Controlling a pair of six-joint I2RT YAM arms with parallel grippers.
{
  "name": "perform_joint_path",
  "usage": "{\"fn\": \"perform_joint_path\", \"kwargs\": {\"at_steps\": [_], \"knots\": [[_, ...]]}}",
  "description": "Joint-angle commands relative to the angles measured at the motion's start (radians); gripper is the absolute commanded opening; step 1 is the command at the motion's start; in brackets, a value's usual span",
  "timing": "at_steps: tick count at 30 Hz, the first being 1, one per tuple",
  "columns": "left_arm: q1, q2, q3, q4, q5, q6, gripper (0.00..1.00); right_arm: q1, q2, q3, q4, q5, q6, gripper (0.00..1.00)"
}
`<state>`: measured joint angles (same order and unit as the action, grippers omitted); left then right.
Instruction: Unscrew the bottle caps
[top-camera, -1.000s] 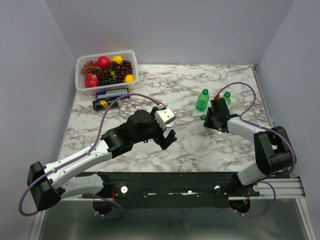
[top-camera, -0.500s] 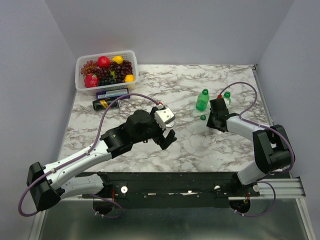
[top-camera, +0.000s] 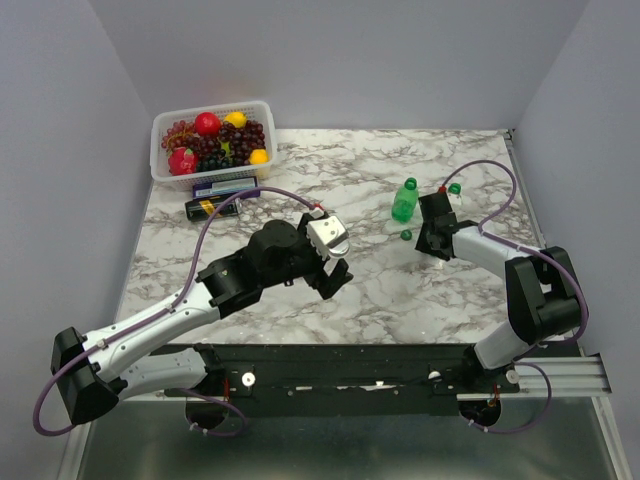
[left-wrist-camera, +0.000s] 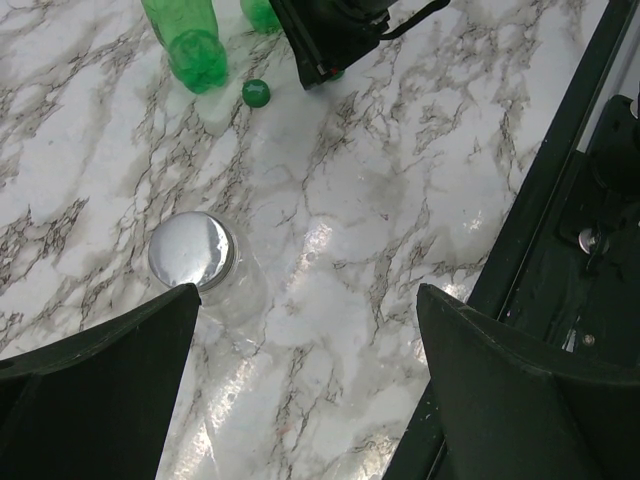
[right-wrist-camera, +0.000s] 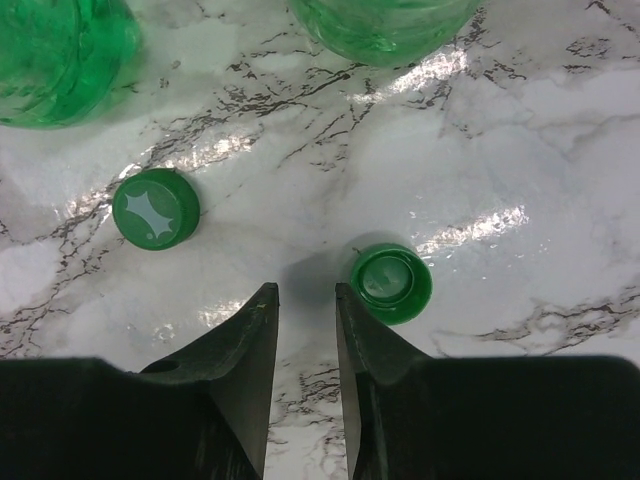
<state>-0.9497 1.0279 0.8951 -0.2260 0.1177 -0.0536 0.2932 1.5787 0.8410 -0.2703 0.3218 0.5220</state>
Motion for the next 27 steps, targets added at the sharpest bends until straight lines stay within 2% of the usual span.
{"fn": "perform_joint_path", "kwargs": {"at_steps": [1, 3, 11, 14, 17, 23, 27], "knots": [[-0.004, -0.025, 0.018, -0.004, 0.020, -0.006, 0.99, -0.006, 0.018, 0.020, -0.033, 0.053, 0.021, 0.39], [-0.004, -0.026, 0.016, -0.004, 0.019, -0.008, 0.99, -0.011, 0.021, 0.026, -0.044, 0.062, 0.029, 0.42], [-0.004, -0.029, 0.016, -0.004, 0.020, -0.006, 0.99, -0.015, 0.032, 0.038, -0.063, 0.063, 0.046, 0.42], [-0.004, -0.032, 0.013, 0.000, 0.005, -0.008, 0.99, -0.012, 0.012, 0.027, -0.044, -0.016, 0.013, 0.45], [-0.004, -0.043, 0.004, 0.016, -0.030, -0.020, 0.99, 0.018, -0.057, -0.008, 0.003, -0.117, -0.037, 0.46], [0.014, -0.048, -0.004, 0.019, -0.110, -0.052, 0.99, 0.099, -0.233, -0.036, -0.021, -0.161, -0.082, 0.56], [0.087, -0.049, -0.004, 0.024, -0.110, -0.092, 0.99, 0.136, -0.368, -0.072, -0.027, -0.243, -0.083, 0.63]]}}
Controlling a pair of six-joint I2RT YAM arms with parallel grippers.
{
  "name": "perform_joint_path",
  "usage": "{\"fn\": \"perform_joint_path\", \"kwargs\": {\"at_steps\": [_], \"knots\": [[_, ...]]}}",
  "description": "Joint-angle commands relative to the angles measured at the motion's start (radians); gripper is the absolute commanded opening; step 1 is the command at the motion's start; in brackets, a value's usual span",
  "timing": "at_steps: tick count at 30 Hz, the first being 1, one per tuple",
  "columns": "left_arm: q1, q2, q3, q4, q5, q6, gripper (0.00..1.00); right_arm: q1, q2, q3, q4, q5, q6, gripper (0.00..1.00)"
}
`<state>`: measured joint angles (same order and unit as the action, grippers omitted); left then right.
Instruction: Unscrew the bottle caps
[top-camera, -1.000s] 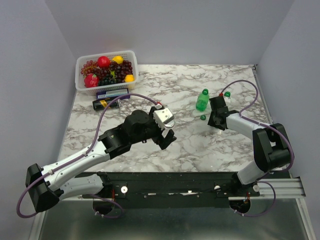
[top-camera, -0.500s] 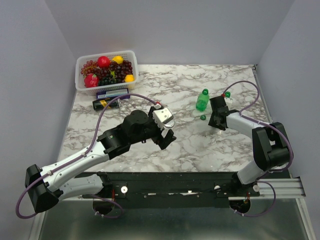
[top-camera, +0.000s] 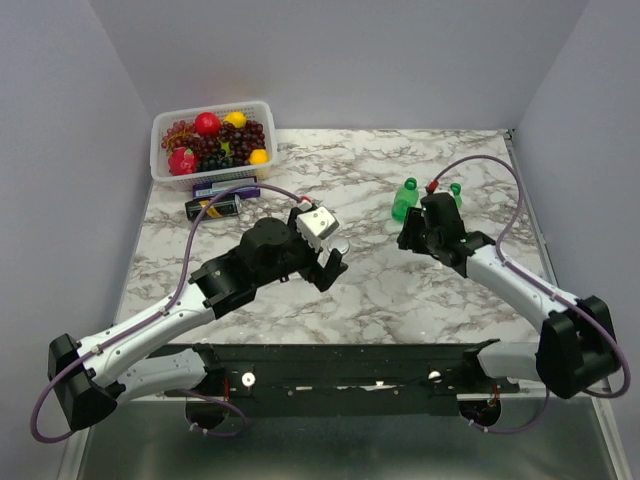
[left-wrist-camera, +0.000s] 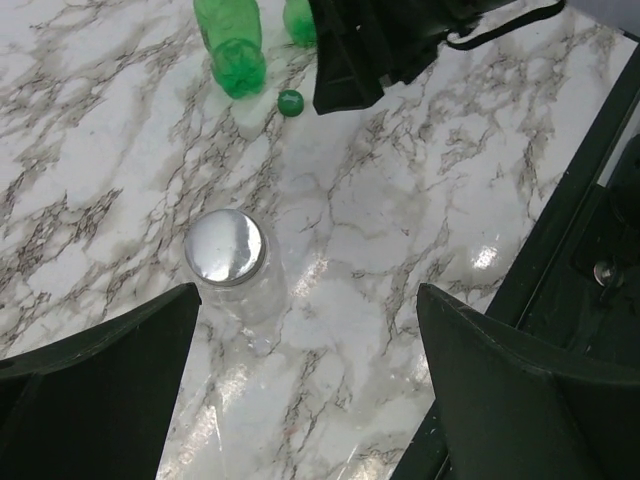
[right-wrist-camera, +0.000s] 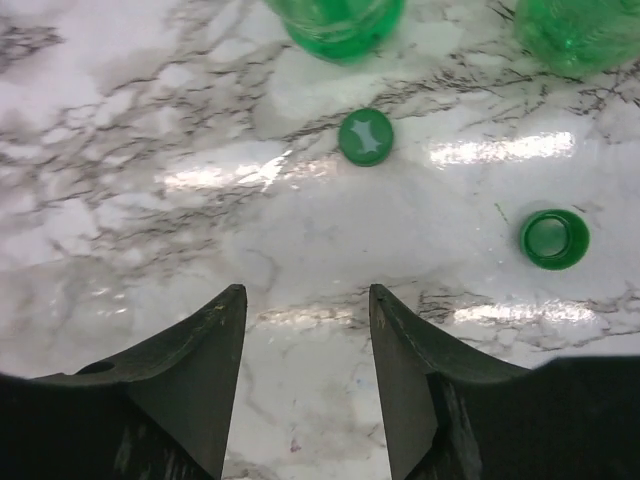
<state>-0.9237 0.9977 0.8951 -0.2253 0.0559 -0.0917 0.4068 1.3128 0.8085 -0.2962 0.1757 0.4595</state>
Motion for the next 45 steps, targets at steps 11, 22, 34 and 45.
{"fn": "perform_joint_path", "kwargs": {"at_steps": [11, 22, 34, 45], "knots": [[0.149, -0.070, 0.010, -0.002, -0.180, -0.037, 0.99, 0.349, -0.083, 0.217, -0.037, -0.071, -0.035, 0.78], [0.149, -0.108, -0.010, 0.014, -0.238, -0.037, 0.99, 0.501, 0.292, 0.558, -0.319, 0.265, -0.019, 0.84], [0.149, -0.114, -0.008, 0.014, -0.228, -0.036, 0.99, 0.503, 0.322, 0.494, -0.245, 0.168, -0.025, 0.84], [0.149, -0.108, -0.005, 0.012, -0.219, -0.029, 0.99, 0.501, 0.374, 0.515, -0.244, 0.148, -0.036, 0.80]]}}
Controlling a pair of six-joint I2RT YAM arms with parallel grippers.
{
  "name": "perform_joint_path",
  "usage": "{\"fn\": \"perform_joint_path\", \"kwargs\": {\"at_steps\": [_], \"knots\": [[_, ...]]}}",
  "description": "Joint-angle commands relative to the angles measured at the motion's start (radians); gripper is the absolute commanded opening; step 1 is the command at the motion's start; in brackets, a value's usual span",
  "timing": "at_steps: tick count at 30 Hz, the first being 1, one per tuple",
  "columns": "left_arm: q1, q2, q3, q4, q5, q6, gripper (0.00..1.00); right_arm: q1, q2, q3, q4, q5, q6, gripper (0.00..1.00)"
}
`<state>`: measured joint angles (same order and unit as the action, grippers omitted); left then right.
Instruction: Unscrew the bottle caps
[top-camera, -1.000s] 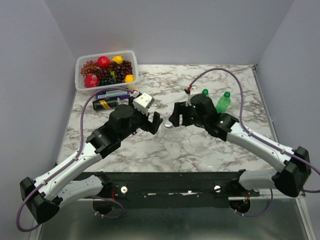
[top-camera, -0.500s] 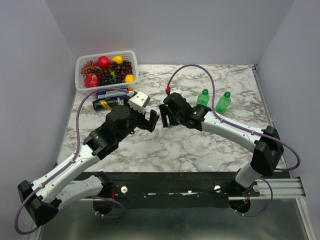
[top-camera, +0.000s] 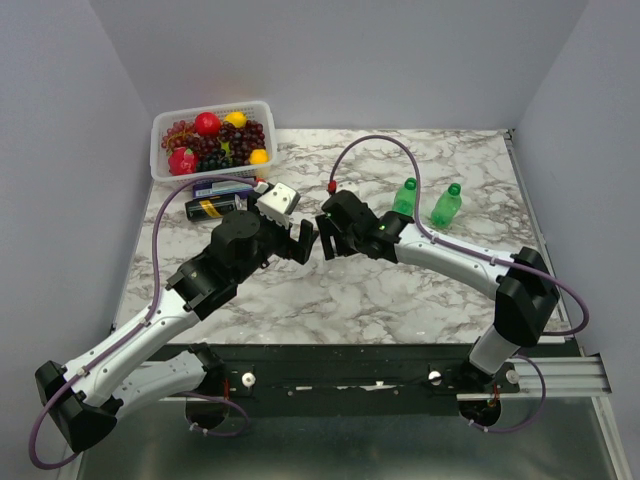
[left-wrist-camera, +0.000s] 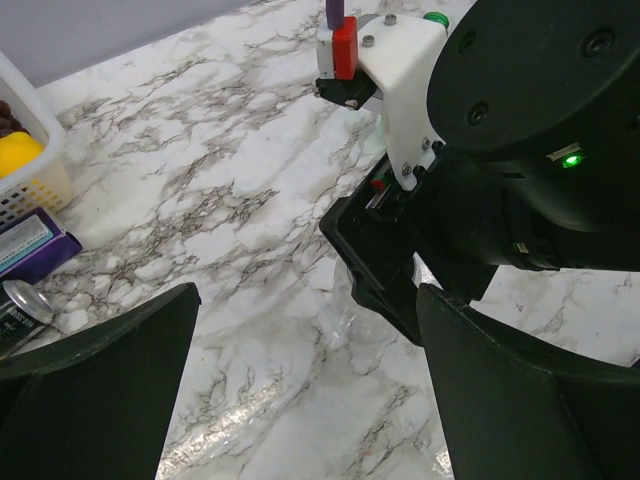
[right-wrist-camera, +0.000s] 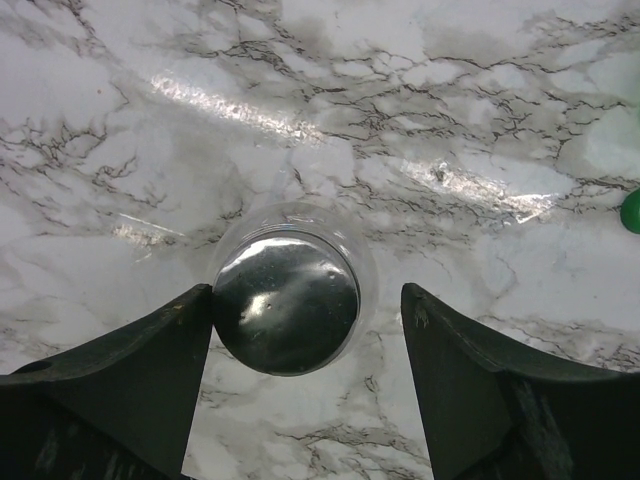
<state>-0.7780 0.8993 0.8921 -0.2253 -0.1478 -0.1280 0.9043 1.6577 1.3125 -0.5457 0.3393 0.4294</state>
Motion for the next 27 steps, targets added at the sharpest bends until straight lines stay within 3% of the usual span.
{"fn": "perform_joint_path", "kwargs": {"at_steps": [1, 5, 9, 14, 20, 27], "knots": [[0.002, -0.008, -0.004, 0.012, -0.015, 0.008, 0.99, 0.004, 0.031, 0.013, 0.007, -0.014, -0.006, 0.79], [0.003, -0.003, -0.002, 0.011, -0.009, 0.008, 0.99, 0.005, 0.034, 0.013, 0.009, -0.020, -0.011, 0.69], [0.002, 0.000, -0.002, 0.012, 0.002, 0.011, 0.99, 0.004, 0.031, 0.011, 0.009, -0.019, -0.017, 0.53], [0.003, 0.003, -0.002, 0.021, 0.065, 0.025, 0.99, 0.002, -0.028, -0.010, 0.006, 0.000, -0.020, 0.45], [0.002, 0.003, -0.016, 0.066, 0.299, 0.053, 0.99, -0.057, -0.206, -0.136, 0.068, -0.117, -0.038, 0.41], [-0.015, 0.050, -0.009, 0.090, 0.672, 0.080, 0.99, -0.234, -0.488, -0.412, 0.277, -0.457, -0.027, 0.40]]}}
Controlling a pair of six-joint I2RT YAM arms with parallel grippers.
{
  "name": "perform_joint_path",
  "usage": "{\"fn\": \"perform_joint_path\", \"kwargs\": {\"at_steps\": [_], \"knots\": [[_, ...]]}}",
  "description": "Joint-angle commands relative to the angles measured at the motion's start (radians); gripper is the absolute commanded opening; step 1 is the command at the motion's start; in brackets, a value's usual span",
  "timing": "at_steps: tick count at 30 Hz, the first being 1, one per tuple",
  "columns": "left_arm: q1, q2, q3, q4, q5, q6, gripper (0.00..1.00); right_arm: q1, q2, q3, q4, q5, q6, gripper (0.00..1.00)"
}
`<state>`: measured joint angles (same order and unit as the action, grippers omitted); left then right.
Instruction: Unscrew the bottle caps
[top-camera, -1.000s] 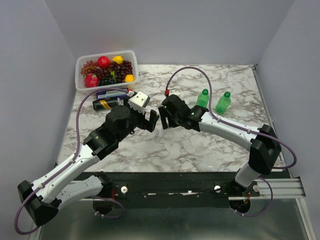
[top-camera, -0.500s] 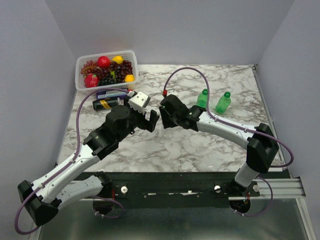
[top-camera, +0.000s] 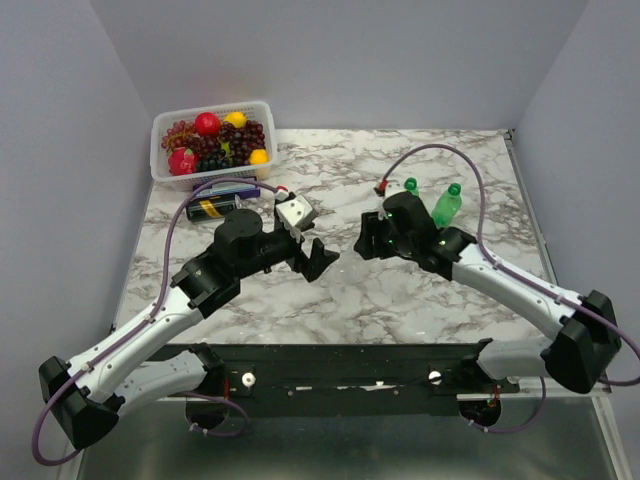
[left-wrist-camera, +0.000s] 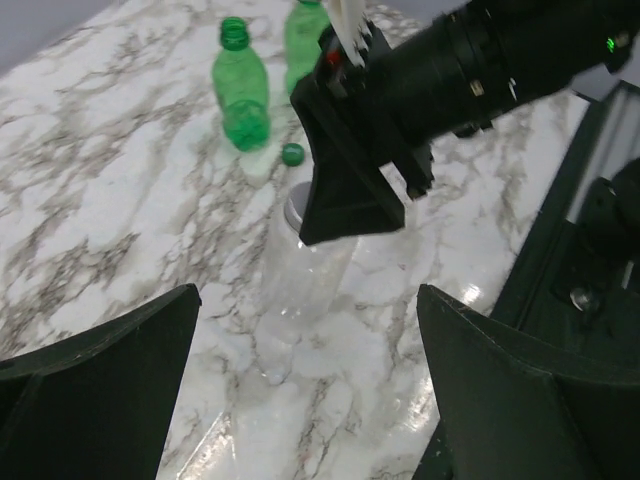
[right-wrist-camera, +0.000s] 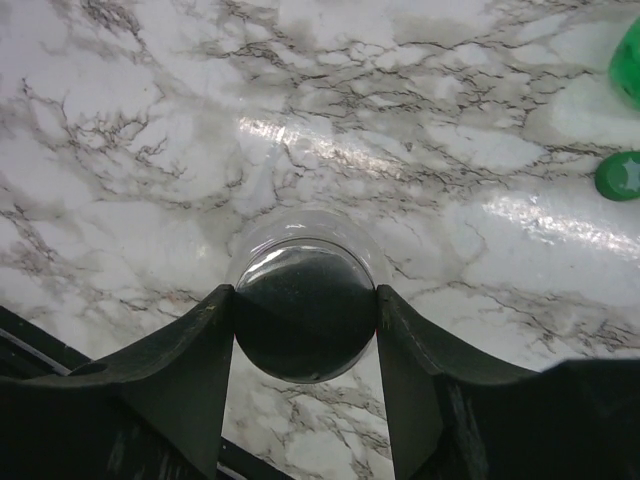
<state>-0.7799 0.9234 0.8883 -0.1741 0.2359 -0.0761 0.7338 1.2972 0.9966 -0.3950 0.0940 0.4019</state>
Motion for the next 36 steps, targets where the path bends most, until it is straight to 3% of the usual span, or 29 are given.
{"fn": "perform_joint_path", "kwargs": {"at_steps": [1, 7, 15, 22, 32, 36], "knots": [[-0.018, 0.044, -0.002, 0.035, 0.313, 0.032, 0.99, -0.073, -0.156, -0.113, 0.134, -0.268, 0.002, 0.40], [-0.051, 0.104, 0.018, -0.005, 0.345, 0.044, 0.99, -0.103, -0.324, -0.205, 0.180, -0.469, 0.014, 0.40], [-0.081, 0.146, 0.021, -0.016, 0.370, 0.050, 0.99, -0.103, -0.470, -0.257, 0.225, -0.577, 0.064, 0.39], [-0.110, 0.181, 0.029, -0.041, 0.358, 0.064, 0.99, -0.103, -0.487, -0.259, 0.242, -0.631, 0.083, 0.38], [-0.137, 0.181, 0.026, -0.054, 0.115, 0.070, 0.99, -0.103, -0.495, -0.265, 0.275, -0.666, 0.106, 0.36], [-0.139, 0.187, 0.018, -0.042, 0.173, 0.070, 0.99, -0.105, -0.507, -0.285, 0.321, -0.662, 0.140, 0.34]]}}
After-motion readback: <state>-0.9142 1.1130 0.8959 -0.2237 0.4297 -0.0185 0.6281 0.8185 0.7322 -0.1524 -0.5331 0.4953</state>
